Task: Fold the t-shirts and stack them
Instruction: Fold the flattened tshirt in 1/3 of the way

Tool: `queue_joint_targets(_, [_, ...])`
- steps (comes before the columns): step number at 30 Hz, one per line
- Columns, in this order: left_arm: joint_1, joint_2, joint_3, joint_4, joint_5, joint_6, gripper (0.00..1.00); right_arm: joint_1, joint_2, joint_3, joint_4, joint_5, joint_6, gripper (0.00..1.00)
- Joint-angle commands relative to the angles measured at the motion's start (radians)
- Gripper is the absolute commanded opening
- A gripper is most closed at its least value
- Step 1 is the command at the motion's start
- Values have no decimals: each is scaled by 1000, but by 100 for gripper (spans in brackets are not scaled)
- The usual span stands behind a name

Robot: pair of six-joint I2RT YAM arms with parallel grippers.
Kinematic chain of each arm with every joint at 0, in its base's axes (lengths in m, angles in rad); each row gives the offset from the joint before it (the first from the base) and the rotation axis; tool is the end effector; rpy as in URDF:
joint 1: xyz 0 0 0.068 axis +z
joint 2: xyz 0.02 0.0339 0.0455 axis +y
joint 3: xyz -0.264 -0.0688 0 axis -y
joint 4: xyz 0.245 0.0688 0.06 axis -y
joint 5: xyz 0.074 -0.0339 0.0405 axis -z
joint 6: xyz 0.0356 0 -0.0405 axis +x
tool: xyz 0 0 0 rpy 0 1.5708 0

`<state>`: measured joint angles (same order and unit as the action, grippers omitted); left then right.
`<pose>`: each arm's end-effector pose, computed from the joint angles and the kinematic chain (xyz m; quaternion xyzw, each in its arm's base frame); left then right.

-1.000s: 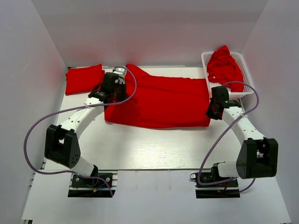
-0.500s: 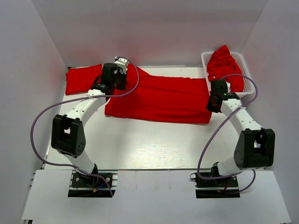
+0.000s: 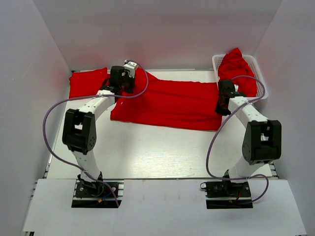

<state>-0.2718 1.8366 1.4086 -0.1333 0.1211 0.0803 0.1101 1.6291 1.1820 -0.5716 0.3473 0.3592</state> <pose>0.4128 -0.1195 0.2629 0.1818 0.8551 -0.0989 0.4754 0.3379 0.0252 0.2337 0.1645 0.9345 -0.0993 0.2997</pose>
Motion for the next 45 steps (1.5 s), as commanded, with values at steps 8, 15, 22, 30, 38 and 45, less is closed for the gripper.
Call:
queue_joint_targets(8, [51, 223, 174, 137, 94, 73, 0, -18, 135, 123, 44, 62, 60, 0])
queue_joint_targets(15, [81, 323, 282, 45, -10, 13, 36, -18, 178, 163, 12, 104, 103, 20])
queue_joint_targets(22, [91, 371, 426, -54, -34, -36, 100, -12, 141, 179, 12, 50, 72, 90])
queue_joint_targets(30, [100, 285, 380, -135, 22, -99, 100, 0, 20, 90, 82, -142, -2, 90])
queue_joint_targets(38, [100, 101, 25, -79, 144, -209, 100, 25, -100, -59, 150, -284, -83, 90])
queue_joint_targets(45, [100, 49, -187, -25, 132, -258, 100, 26, -34, -134, 217, -383, -71, 90])
